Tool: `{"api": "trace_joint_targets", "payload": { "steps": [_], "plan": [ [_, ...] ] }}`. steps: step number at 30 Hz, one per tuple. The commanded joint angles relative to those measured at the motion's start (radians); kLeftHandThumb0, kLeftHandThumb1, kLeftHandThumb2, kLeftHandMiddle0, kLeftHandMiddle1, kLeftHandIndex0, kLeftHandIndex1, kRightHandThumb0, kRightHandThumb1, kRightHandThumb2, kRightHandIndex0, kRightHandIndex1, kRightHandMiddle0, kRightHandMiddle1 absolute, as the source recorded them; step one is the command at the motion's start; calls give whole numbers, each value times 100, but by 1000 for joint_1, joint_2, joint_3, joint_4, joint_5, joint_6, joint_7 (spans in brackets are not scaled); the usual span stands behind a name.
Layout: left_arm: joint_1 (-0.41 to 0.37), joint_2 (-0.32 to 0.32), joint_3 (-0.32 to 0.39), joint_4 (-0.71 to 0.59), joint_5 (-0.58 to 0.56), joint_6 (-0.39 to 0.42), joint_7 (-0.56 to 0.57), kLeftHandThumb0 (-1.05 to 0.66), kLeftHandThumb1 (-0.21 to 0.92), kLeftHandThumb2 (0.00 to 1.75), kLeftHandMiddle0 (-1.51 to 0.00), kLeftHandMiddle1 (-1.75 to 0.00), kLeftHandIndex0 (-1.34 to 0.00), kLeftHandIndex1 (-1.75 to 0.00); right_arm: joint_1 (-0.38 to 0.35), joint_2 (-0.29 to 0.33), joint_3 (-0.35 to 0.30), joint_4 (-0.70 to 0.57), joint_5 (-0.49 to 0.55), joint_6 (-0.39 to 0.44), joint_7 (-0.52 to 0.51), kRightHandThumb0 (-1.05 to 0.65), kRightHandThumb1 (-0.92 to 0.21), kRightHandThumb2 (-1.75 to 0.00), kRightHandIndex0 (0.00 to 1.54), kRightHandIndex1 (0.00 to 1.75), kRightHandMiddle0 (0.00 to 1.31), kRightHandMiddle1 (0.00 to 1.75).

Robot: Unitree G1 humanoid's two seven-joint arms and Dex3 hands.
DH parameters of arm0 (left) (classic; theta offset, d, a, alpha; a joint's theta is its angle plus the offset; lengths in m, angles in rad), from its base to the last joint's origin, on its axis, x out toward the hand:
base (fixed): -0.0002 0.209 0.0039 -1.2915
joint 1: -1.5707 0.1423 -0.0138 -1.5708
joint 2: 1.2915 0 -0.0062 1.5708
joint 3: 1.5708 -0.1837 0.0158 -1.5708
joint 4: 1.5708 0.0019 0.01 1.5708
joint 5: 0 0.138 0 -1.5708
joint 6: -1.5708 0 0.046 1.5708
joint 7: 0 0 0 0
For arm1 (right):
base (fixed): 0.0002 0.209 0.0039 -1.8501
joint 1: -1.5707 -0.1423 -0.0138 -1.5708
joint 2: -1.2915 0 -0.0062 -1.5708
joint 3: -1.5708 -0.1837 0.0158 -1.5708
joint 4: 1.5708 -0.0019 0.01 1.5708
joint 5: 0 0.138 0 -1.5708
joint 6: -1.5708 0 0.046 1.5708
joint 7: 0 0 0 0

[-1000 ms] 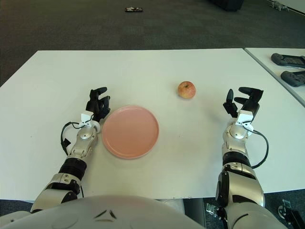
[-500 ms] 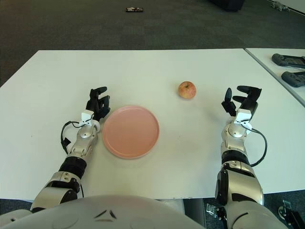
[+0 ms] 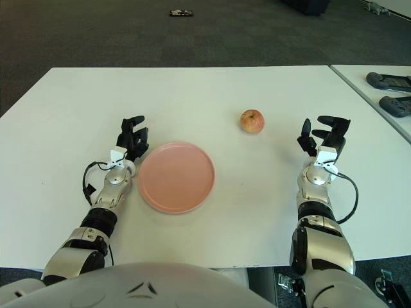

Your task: Put the apple into the plate.

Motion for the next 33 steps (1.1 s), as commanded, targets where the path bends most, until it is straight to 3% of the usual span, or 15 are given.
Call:
{"api": "trace_joint_targets", "payload": {
  "steps": [1, 13, 14, 15, 16, 17, 22, 33],
  "plan": [
    [15, 4, 8, 37, -8, 31, -9, -79, 92, 62, -26, -79, -2, -123, -18, -2, -1, 9, -6, -12, -5, -37, -75, -76, 0, 174, 28, 175],
    [16, 2, 18, 42, -25, 22, -19, -78, 92, 60, -26, -78, -1, -122, -20, 0, 4, 10, -8, -13, -11, -37, -75, -76, 0, 174, 28, 175],
    [15, 2, 18, 43, -25, 22, -20, -78, 92, 60, -26, -78, -1, -122, -38, -35, 17, -407, -133, 6, 12, -37, -75, -76, 0, 174, 28, 175],
    [15, 3, 19, 44, -26, 22, -21, -78, 92, 60, -25, -77, -1, -122, -52, -61, 28, -723, -228, 22, 29, -39, -65, -89, 1, 147, 18, 159],
    [15, 3, 20, 44, -26, 21, -22, -78, 92, 59, -25, -77, -1, -122, -60, -77, 35, -935, -291, 35, 41, -40, -56, -99, 4, 127, 12, 148],
    [15, 4, 20, 45, -27, 21, -23, -78, 92, 59, -25, -77, -1, -122, -63, -84, 39, -1045, -324, 45, 46, -41, -51, -106, 5, 113, 7, 142],
    [15, 8, 19, 47, -21, 22, -22, -79, 92, 60, -26, -77, -2, -123, -53, -76, 41, -1080, -332, 78, 48, -42, -43, -116, 8, 93, 1, 132],
    [18, 9, 22, 46, -20, 21, -18, -80, 92, 60, -28, -79, -3, -123, -32, -52, 40, -1152, -351, 146, 57, -43, -42, -118, 9, 88, 0, 130]
  ]
}}
